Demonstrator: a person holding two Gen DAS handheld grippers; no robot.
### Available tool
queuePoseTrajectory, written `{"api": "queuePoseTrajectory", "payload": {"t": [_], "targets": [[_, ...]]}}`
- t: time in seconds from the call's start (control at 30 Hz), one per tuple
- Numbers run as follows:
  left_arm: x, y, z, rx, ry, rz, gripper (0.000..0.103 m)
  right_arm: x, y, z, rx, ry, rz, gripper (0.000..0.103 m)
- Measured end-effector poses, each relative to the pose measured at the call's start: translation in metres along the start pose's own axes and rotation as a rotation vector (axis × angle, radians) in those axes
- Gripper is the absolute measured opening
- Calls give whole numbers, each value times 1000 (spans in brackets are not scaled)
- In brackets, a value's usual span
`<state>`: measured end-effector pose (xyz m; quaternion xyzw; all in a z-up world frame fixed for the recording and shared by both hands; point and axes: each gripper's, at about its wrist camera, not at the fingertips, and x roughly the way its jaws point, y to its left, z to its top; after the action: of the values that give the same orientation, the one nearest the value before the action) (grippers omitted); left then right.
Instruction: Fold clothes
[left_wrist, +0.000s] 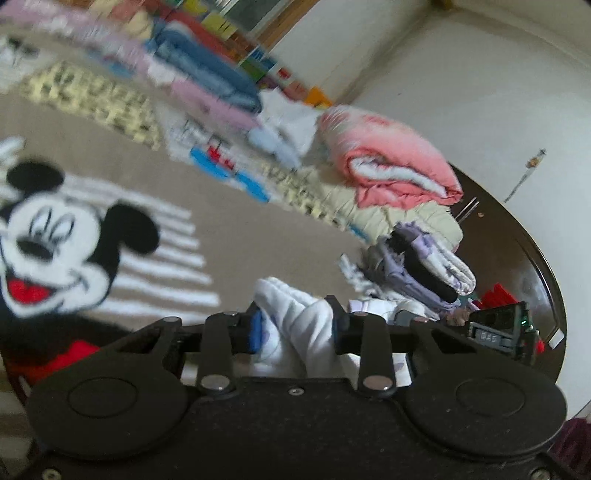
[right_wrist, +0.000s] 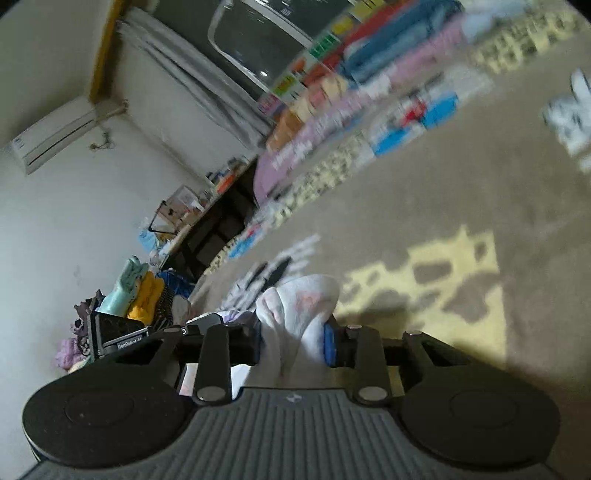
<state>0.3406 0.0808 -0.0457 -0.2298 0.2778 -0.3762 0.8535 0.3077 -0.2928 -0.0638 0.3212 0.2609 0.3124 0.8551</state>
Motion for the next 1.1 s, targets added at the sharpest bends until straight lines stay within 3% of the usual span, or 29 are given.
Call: {"api": "queuePoseTrajectory", "payload": {"t": [0.3, 0.6, 0.83, 1.1], "targets": [[-52, -54, 1, 127, -99, -46, 31, -46, 70, 2, -204, -90, 41, 32], [-103, -117, -33, 237, -150, -63, 31, -102, 124, -34, -300, -129, 47, 32], [-137, -140, -74, 285, -131, -26, 32, -142, 150, -83, -328, -140, 18, 35], [-162, -167, -139, 427, -43, 96, 35, -164, 177, -148, -456, -97, -71, 44]]}}
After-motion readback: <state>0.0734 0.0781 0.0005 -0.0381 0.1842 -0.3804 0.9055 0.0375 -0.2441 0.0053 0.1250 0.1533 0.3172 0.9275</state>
